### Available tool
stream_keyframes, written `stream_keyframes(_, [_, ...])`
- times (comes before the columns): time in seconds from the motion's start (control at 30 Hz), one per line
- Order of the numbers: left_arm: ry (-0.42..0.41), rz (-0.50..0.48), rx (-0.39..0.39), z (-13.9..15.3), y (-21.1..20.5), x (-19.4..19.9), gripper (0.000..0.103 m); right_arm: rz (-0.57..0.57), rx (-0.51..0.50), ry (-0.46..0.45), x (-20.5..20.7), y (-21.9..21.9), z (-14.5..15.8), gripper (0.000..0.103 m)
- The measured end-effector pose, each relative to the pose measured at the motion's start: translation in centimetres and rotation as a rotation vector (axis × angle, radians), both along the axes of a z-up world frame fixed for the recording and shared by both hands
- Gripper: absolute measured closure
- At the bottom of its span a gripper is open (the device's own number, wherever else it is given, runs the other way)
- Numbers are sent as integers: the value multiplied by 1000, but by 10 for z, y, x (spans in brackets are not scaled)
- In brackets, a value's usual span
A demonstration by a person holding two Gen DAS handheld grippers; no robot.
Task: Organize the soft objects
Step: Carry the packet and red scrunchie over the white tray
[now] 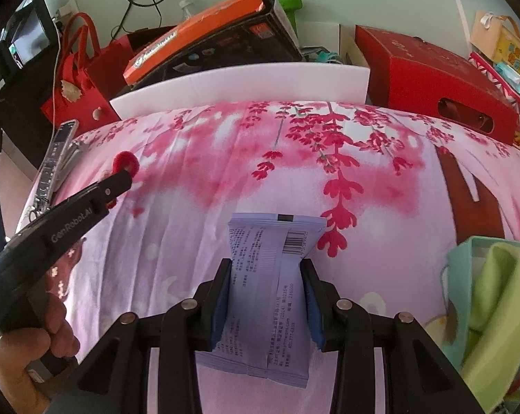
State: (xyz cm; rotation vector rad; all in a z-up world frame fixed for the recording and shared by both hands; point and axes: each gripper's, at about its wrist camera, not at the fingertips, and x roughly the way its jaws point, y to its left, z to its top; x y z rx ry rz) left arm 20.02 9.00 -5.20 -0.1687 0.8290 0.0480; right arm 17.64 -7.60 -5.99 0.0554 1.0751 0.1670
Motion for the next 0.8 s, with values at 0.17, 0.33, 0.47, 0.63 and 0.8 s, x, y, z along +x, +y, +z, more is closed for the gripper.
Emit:
stream_keyframes(0.17, [-20,-41,35,39,-23,-20,74,-11,2,-42,-21,-7,35,62])
stream_keyframes(0.33, [-68,-83,53,87,-49,-54,74,-49,26,-100,-60,-25,77,62])
stream_keyframes(0.47, [-122,-124,69,121,-75,-93,74,-79,17,-132,-95,-40,96,62])
stream_keyframes(0.63, [-131,-181,74,124,-112,-136,74,-144,12,-158,-133,-69,114,62])
stream_keyframes(0.8, [-106,-245,52,118,-145,-158,74,-239,-36,-153,-159,-105,115,62])
